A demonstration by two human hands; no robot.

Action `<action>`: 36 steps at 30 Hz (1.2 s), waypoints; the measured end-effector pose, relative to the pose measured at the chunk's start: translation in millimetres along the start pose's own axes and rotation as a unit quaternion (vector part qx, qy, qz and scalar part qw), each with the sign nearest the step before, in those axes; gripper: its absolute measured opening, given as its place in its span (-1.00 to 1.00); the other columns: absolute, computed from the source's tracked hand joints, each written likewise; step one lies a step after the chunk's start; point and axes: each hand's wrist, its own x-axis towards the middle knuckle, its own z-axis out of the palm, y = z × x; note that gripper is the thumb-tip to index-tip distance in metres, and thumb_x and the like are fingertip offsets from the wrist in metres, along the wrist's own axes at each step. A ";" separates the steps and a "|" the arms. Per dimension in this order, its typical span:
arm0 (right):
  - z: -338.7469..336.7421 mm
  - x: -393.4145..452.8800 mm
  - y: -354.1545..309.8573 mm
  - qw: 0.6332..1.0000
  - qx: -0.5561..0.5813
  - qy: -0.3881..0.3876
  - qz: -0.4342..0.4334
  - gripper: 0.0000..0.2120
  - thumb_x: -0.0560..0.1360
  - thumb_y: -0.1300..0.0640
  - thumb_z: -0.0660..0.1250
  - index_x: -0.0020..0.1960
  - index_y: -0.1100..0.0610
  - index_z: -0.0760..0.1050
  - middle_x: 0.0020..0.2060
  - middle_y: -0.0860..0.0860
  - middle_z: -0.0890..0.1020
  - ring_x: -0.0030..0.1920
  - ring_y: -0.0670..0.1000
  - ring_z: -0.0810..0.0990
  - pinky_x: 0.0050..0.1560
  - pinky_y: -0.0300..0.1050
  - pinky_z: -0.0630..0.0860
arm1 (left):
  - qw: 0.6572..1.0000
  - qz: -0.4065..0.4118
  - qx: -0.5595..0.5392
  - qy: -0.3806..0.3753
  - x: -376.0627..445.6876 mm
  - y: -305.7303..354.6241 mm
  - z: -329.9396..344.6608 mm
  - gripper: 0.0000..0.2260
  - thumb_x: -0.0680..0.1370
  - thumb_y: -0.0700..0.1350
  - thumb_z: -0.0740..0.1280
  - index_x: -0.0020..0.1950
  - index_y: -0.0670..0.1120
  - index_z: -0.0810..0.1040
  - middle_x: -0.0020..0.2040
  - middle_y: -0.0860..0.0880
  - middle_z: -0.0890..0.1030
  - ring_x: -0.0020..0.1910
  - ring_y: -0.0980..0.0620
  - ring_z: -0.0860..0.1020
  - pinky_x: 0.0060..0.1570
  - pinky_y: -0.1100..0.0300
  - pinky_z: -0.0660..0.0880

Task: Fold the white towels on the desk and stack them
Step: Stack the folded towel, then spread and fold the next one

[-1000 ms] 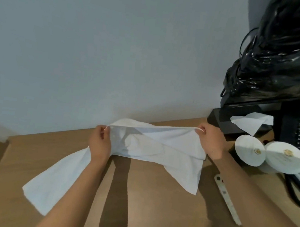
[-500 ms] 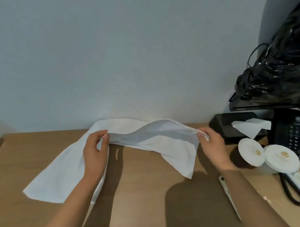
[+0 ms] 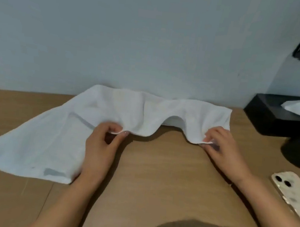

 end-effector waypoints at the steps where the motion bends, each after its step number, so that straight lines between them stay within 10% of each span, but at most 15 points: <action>1: -6.9 7.7 4.3 1.000 -0.017 -0.011 0.004 -0.87 0.43 0.13 0.46 -0.20 0.08 0.51 -0.12 -0.07 0.52 -0.06 -0.05 0.47 -0.12 -0.28 0.36 | 1.000 0.011 -0.006 0.010 -1.1 1.6 -1.2 -0.88 0.49 0.04 0.47 -0.12 0.07 0.56 -0.12 0.18 0.62 -0.11 0.25 0.58 -0.09 0.42 0.45; 9: -103.9 -16.1 7.2 0.992 0.063 0.103 -0.035 -0.81 0.44 0.22 0.48 0.01 0.26 0.59 -0.09 0.03 0.60 0.18 0.08 0.50 0.17 -0.18 0.32 | 0.995 0.024 -0.039 0.088 -60.8 48.7 -29.9 -0.88 0.50 -0.01 0.46 -0.03 0.00 0.59 0.00 0.12 0.62 0.05 0.11 0.57 0.14 0.01 0.55; 14: -127.3 -114.0 11.8 0.971 0.087 0.172 -0.140 -0.81 0.40 0.25 0.50 -0.24 0.13 0.48 0.08 -0.01 0.63 0.32 0.00 0.46 0.33 -0.12 0.34 | 0.994 0.085 -0.007 0.070 -117.0 66.5 -50.7 -0.91 0.53 -0.05 0.43 -0.09 0.04 0.53 0.05 0.18 0.62 0.07 0.23 0.57 0.07 0.27 0.50; 19: -102.5 -204.0 9.1 0.991 0.074 0.038 -0.107 -0.78 0.43 0.15 0.46 -0.16 -0.16 0.51 0.13 -0.20 0.59 0.32 -0.17 0.41 0.35 -0.08 0.34 | 0.995 0.063 0.074 -0.017 -168.5 50.4 -67.5 -0.92 0.52 -0.01 0.42 -0.04 0.06 0.56 0.04 0.17 0.61 0.02 0.22 0.56 -0.06 0.32 0.44; 25: -92.6 -231.0 -4.9 0.989 0.036 -0.084 -0.116 -0.81 0.45 -0.26 0.27 -0.06 -0.24 0.59 0.10 -0.38 0.56 0.17 -0.33 0.45 0.20 -0.16 0.47 | 0.916 0.005 0.393 -0.082 -176.5 81.4 -76.7 -0.88 0.51 -0.08 0.35 0.02 0.10 0.54 0.05 0.12 0.53 -0.06 0.08 0.53 -0.14 0.13 0.47; 29: -115.7 -218.7 -14.0 0.974 0.037 -0.202 -0.100 -0.73 0.47 -0.29 0.26 0.08 -0.28 0.61 0.03 -0.46 0.58 0.05 -0.37 0.53 0.00 -0.34 0.51 | 0.945 0.126 0.281 -0.113 -170.7 129.4 -39.2 -0.81 0.51 -0.13 0.29 0.06 0.13 0.56 0.00 0.18 0.54 -0.10 0.19 0.52 -0.14 0.19 0.46; 36: -149.1 -166.0 -20.3 0.974 0.219 -0.050 0.031 -0.73 0.52 0.04 0.35 0.21 -0.14 0.54 -0.07 -0.15 0.69 -0.28 0.06 0.66 -0.39 -0.02 0.58 | 0.876 0.240 0.296 -0.297 -88.1 167.8 79.9 -0.71 0.59 -0.04 0.32 0.31 0.01 0.51 0.29 0.03 0.50 0.31 -0.01 0.42 0.26 0.05 0.38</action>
